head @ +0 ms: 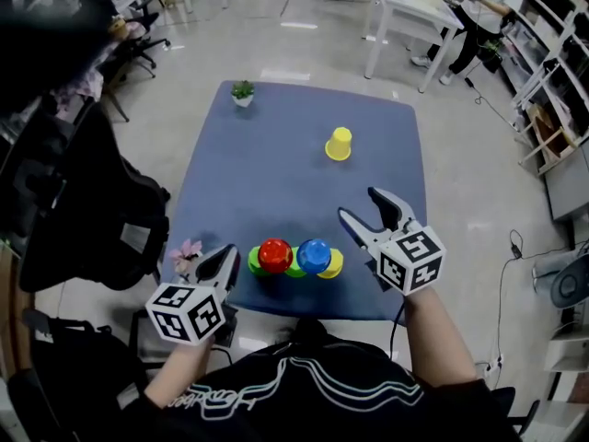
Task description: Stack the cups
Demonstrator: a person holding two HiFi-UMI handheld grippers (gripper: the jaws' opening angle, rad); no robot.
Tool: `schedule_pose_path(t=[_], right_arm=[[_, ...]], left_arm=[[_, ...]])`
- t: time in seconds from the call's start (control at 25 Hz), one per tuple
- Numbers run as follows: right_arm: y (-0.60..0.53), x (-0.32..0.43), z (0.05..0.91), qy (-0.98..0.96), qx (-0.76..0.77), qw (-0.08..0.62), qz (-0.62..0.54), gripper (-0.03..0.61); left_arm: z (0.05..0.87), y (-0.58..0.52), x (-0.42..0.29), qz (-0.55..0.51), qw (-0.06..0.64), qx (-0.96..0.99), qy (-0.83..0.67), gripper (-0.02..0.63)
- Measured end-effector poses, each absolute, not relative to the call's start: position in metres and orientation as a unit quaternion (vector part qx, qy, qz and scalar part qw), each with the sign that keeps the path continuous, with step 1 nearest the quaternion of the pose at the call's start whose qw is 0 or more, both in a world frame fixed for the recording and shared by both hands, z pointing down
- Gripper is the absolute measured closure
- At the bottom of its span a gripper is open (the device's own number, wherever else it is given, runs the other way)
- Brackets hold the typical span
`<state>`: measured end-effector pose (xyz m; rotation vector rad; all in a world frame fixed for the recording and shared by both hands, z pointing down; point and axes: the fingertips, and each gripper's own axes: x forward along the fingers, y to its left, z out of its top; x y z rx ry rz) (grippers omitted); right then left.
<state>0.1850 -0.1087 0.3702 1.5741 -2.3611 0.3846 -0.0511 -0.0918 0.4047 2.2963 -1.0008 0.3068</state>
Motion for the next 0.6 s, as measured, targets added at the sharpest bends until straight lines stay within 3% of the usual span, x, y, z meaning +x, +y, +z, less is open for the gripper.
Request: schedule_pose_path(t=[0.6], right_arm=[[-0.225,0.243,0.409,-0.795,0.557,0.217,0.103,0.275]], left_arm=[[0.413,-0.143,-0.038,0.116,0.312,0.842,-0.425,0.588]])
